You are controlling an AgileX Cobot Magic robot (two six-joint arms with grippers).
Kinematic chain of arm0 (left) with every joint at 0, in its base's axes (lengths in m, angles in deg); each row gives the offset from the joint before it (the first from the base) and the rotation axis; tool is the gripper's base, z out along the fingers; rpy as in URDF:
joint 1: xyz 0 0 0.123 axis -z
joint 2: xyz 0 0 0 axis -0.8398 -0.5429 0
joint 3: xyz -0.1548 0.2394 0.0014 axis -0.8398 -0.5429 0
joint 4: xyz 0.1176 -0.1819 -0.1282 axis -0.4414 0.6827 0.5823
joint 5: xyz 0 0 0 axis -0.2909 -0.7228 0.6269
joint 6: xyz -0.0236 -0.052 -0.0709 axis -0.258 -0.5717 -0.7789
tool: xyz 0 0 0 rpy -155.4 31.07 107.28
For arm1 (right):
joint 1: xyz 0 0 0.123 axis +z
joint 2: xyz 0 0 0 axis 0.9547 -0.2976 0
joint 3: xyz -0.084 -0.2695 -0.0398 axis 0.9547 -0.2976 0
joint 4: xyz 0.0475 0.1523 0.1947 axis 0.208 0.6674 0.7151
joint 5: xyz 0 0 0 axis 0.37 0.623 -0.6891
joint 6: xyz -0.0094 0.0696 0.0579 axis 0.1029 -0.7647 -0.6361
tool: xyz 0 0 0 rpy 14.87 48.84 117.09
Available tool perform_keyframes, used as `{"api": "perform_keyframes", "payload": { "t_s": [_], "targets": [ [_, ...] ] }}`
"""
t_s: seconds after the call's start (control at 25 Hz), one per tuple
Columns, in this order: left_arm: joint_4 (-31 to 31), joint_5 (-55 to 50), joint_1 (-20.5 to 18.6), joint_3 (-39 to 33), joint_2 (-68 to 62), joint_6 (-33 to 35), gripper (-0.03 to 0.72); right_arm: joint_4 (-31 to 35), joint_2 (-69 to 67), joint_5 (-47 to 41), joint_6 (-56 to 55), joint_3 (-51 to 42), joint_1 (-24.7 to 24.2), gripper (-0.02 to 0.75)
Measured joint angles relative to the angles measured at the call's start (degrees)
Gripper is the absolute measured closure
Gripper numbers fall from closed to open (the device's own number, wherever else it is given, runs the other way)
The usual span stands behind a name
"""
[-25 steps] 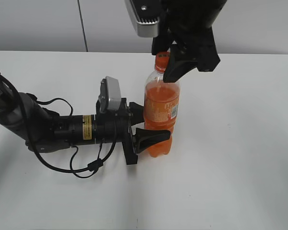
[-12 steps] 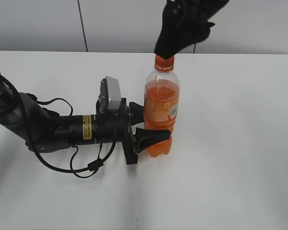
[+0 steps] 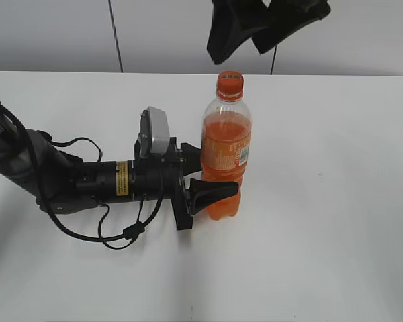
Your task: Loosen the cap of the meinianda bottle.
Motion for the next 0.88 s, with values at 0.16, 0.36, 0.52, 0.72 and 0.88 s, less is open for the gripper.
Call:
{"api": "perform_keyframes", "payload": {
  "t_s": [0.16,0.36,0.52,0.72,0.88],
  "targets": [
    [0.0,0.0,0.0,0.0,0.0,0.0,0.286,-0.13,-2.52,0.0,-1.05,0.0,0.0,0.237],
    [0.03,0.0,0.0,0.0,0.0,0.0,0.286,-0.74,-5.15,1.11,-1.15,0.0,0.0,0.237],
    [0.03,0.0,0.0,0.0,0.0,0.0,0.286,-2.56,-6.27,1.35,-1.2,0.0,0.0,0.237],
    [0.03,0.0,0.0,0.0,0.0,0.0,0.286,-2.87,-6.42,1.43,-1.26,0.0,0.0,0.237],
    [0.03,0.0,0.0,0.0,0.0,0.0,0.286,-2.92,-6.42,1.48,-1.26,0.0,0.0,0.237]
  ]
}}
